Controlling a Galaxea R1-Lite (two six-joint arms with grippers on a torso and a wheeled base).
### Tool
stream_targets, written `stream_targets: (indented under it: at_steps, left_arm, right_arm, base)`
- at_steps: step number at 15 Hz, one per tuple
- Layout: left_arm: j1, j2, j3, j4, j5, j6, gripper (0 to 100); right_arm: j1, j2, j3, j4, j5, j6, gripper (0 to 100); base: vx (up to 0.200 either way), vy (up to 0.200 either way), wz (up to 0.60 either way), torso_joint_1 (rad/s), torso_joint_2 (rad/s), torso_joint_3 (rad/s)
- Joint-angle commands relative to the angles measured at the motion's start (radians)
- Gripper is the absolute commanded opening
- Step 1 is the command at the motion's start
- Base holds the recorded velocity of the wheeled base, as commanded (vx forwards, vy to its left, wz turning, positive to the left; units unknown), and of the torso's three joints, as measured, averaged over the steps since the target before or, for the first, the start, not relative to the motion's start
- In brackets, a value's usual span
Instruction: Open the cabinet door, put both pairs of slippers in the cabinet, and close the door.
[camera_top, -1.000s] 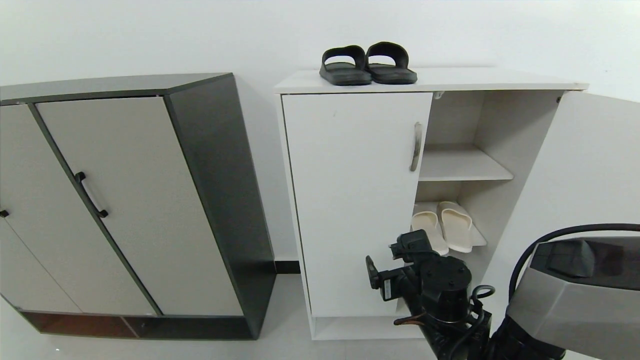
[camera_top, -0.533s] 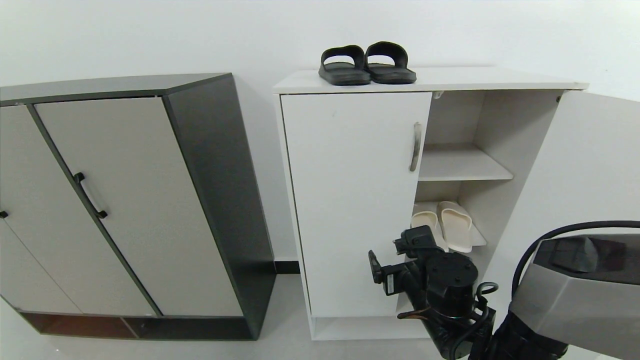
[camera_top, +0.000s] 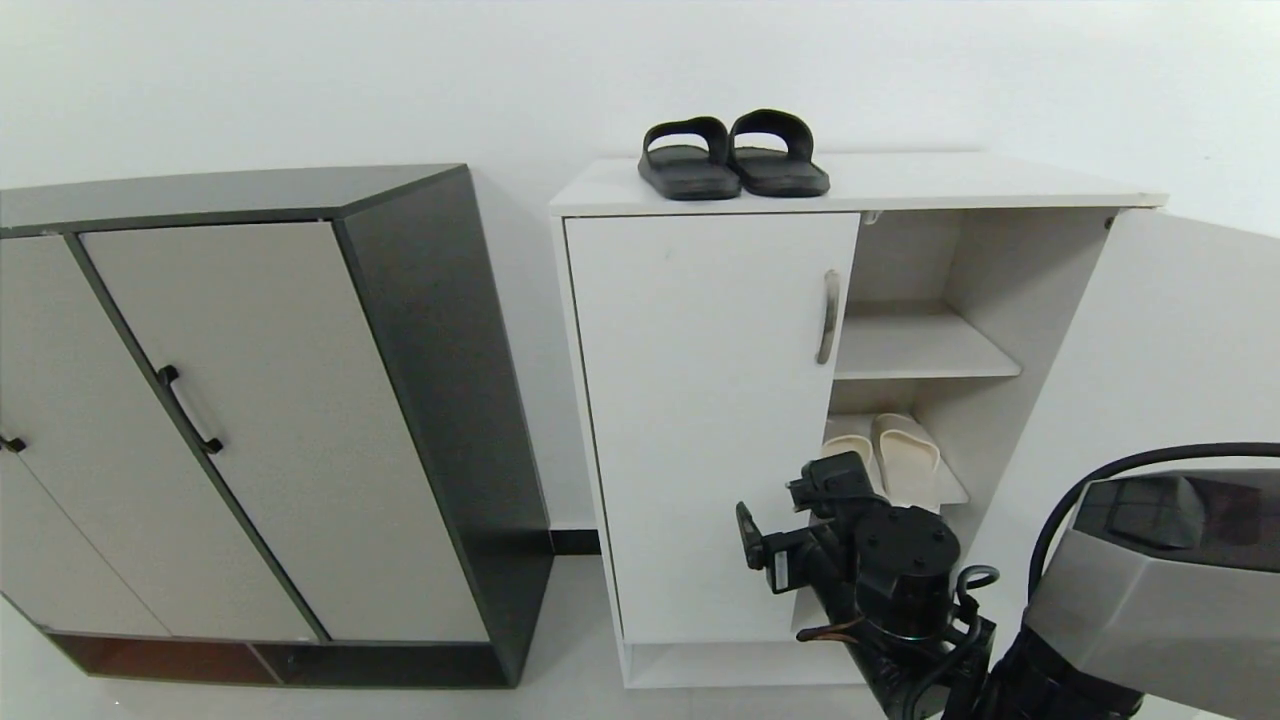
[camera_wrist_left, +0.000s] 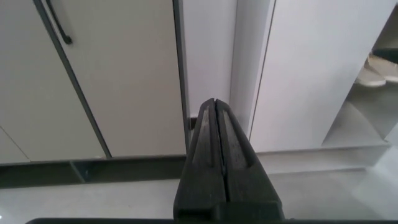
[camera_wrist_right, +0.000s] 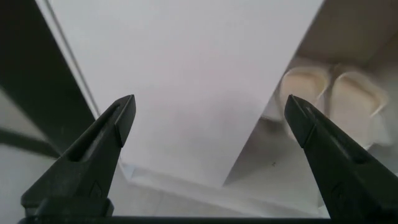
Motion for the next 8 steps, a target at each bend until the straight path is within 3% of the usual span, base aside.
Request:
stream_targets:
  at_steps: [1, 8]
  left_arm:
    - [0.000, 0.002, 0.000, 0.000, 0.000, 0.000, 0]
    - [0.000, 0.002, 0.000, 0.000, 0.000, 0.000, 0]
  right_arm:
    - [0.000, 0.003, 0.004, 0.003, 0.000, -0.001, 100]
    - [-0.002, 0.005, 0.005, 0.001, 0.000, -0.002, 100]
  base:
    - [0.000, 0.000, 0.00, 0.032, -0.43, -0.344]
    - [0.000, 0.000, 0.00, 0.118, -0.46, -0.338]
